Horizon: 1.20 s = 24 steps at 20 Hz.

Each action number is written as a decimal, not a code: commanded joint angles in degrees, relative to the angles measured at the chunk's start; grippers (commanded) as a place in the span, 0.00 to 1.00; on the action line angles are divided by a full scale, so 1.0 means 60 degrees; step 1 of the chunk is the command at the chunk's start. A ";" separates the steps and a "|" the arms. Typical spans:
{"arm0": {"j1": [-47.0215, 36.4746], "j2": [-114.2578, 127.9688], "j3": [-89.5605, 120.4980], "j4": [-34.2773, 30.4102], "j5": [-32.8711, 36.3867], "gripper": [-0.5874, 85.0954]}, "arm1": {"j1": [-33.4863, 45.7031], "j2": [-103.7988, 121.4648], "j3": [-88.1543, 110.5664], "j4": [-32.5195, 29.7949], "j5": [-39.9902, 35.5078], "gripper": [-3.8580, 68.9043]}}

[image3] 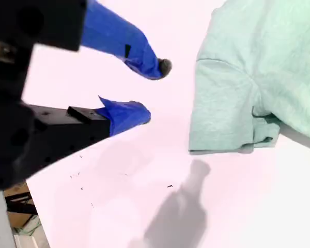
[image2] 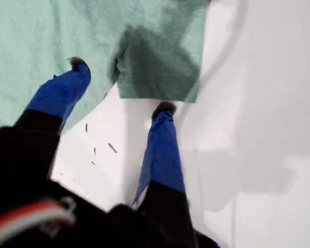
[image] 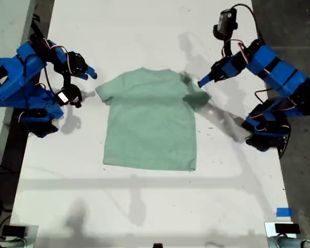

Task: Fold tshirt

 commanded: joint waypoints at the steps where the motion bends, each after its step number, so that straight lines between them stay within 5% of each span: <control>1: 0.0381 0.0205 -0.0205 -0.0117 -0.0293 0.17 | 0.0161 -0.0381 0.0190 -0.1099 -0.0542 0.48; 10: 0.0454 0.0308 0.0337 -0.0454 -0.0381 0.17 | 0.1201 -0.3472 0.1816 -0.3604 -0.0981 0.47; 15: 0.0513 0.0176 0.0410 -0.0601 -0.0454 0.17 | 0.1274 -0.4980 0.0601 -0.2915 -0.1143 0.41; 17: 0.0557 0.0176 0.0483 -0.0659 -0.0527 0.17 | 0.1245 -0.5464 0.0132 -0.2578 -0.1216 0.19; 19: 0.0615 0.0132 0.0527 -0.0732 -0.0571 0.16 | 0.1157 -0.5742 -0.0249 -0.2241 -0.1172 0.07; 24: 0.0835 0.0088 0.0542 -0.0762 -0.0747 0.16 | 0.0908 -0.5229 -0.0791 -0.1509 -0.0586 0.05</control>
